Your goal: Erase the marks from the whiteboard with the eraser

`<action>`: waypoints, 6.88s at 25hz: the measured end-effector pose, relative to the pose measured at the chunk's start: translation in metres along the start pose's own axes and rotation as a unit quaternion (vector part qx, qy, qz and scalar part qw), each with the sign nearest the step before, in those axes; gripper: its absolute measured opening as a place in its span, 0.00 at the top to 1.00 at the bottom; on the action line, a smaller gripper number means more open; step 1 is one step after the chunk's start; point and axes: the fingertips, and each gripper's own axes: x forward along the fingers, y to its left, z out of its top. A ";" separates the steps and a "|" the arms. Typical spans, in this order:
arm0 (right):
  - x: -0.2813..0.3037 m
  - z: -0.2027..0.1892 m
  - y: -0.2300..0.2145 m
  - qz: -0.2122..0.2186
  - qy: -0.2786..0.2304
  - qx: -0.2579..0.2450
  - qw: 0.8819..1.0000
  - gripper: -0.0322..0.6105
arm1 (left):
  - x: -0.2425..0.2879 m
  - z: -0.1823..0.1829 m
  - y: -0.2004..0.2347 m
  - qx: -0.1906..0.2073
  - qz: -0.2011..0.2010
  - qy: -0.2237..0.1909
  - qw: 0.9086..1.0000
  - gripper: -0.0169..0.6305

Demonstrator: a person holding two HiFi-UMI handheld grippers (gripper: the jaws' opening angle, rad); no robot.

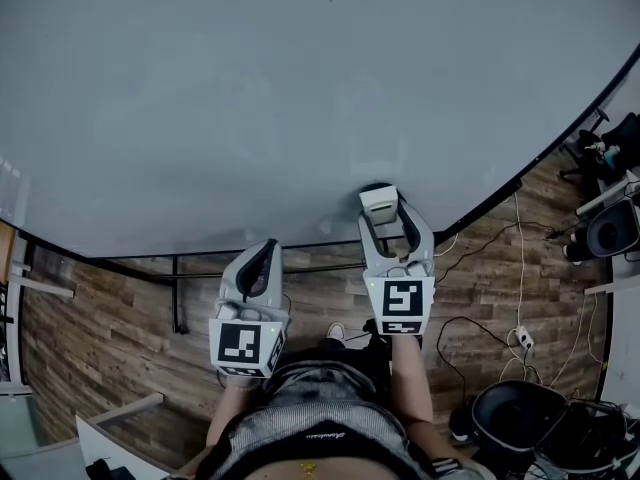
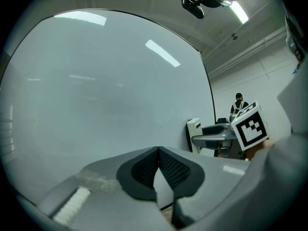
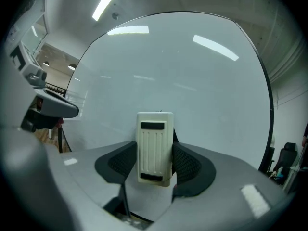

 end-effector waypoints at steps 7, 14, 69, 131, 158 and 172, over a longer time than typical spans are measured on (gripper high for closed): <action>-0.016 -0.005 -0.048 -0.006 -0.005 0.008 1.000 0.58 | 0.008 0.000 -0.026 0.003 0.002 -0.001 1.000 0.97; -0.033 0.029 -0.073 0.006 -0.054 0.031 0.998 0.58 | 0.006 0.000 -0.040 0.001 0.015 0.000 1.000 0.97; 0.018 0.040 0.138 -0.023 0.010 0.014 1.000 0.58 | -0.075 -0.034 0.120 -0.012 -0.030 0.019 0.999 0.97; 0.070 0.037 0.300 0.051 -0.008 0.035 0.998 0.58 | -0.154 -0.072 0.238 -0.011 0.018 0.057 0.998 0.97; 0.055 0.009 0.195 0.110 0.002 0.014 0.994 0.58 | -0.050 -0.043 0.109 -0.006 0.004 0.066 0.998 0.97; 0.034 -0.010 0.104 0.042 0.014 0.019 0.999 0.58 | -0.009 -0.040 0.050 -0.003 -0.038 0.065 0.997 0.97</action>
